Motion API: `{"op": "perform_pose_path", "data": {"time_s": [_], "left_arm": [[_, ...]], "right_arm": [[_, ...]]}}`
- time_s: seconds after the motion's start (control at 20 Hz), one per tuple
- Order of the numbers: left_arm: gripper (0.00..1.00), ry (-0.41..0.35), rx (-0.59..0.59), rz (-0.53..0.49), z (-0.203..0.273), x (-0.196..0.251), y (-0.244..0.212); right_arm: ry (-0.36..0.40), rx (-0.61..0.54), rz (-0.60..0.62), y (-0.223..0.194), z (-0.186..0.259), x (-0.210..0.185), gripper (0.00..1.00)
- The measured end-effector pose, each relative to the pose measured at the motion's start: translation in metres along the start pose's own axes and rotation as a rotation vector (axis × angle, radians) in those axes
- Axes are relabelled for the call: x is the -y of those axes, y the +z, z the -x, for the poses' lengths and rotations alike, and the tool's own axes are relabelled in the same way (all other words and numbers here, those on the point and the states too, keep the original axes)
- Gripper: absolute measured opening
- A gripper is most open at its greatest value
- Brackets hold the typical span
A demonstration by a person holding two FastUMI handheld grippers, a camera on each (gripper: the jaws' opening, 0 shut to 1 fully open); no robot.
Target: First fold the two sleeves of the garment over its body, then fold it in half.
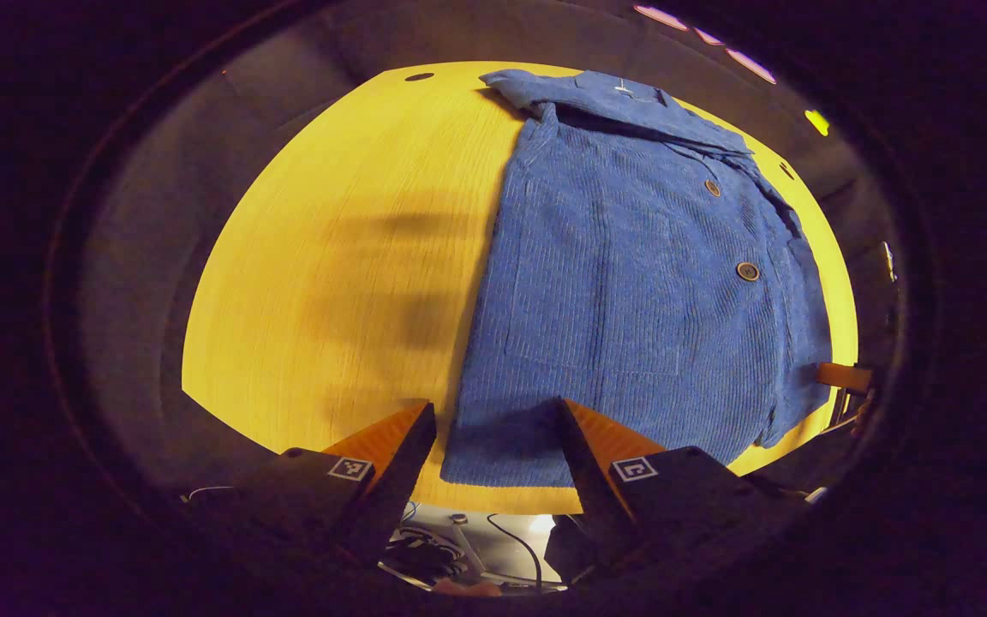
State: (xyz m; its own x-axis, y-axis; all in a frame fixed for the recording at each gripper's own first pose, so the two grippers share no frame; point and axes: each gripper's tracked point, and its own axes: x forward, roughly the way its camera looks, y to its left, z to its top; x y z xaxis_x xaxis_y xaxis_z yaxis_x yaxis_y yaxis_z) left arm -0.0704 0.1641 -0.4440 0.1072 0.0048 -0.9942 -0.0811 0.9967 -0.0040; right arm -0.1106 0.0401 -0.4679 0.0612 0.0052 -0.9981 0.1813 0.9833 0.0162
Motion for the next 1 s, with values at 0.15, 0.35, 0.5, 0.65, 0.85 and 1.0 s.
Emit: {"op": "perform_pose_path", "data": {"time_s": [0.15,0.35,0.5,0.65,0.85,1.0], "left_arm": [[0.84,0.003,-0.016,0.001,0.0023,0.0009,0.0024],[0.83,0.004,-0.037,-0.008,0.0035,0.0035,0.0041],[0.81,0.007,-0.052,-0.035,0.0031,0.0057,0.0048],[0.86,0.004,-0.057,-0.036,0.0032,0.0057,0.0068],[0.81,0.006,-0.051,-0.034,0.0023,0.0059,0.0071],[0.76,0.006,-0.03,-0.044,0.0014,0.0061,0.0053]], "right_arm": [[0.016,-0.017,-0.013,0.0017,-0.0015,-0.0013,1.0],[0.031,-0.051,-0.038,0.001,-0.0039,-0.0042,1.0],[0.035,-0.04,-0.017,0.0008,-0.0032,-0.0049,1.0],[0.037,-0.043,-0.016,0.0008,-0.0027,-0.0055,1.0],[0.04,0.002,-0.013,0.0011,-0.0023,-0.0055,1.0],[0.046,0.063,-0.007,0.002,-0.0022,-0.0064,0.99]]}}
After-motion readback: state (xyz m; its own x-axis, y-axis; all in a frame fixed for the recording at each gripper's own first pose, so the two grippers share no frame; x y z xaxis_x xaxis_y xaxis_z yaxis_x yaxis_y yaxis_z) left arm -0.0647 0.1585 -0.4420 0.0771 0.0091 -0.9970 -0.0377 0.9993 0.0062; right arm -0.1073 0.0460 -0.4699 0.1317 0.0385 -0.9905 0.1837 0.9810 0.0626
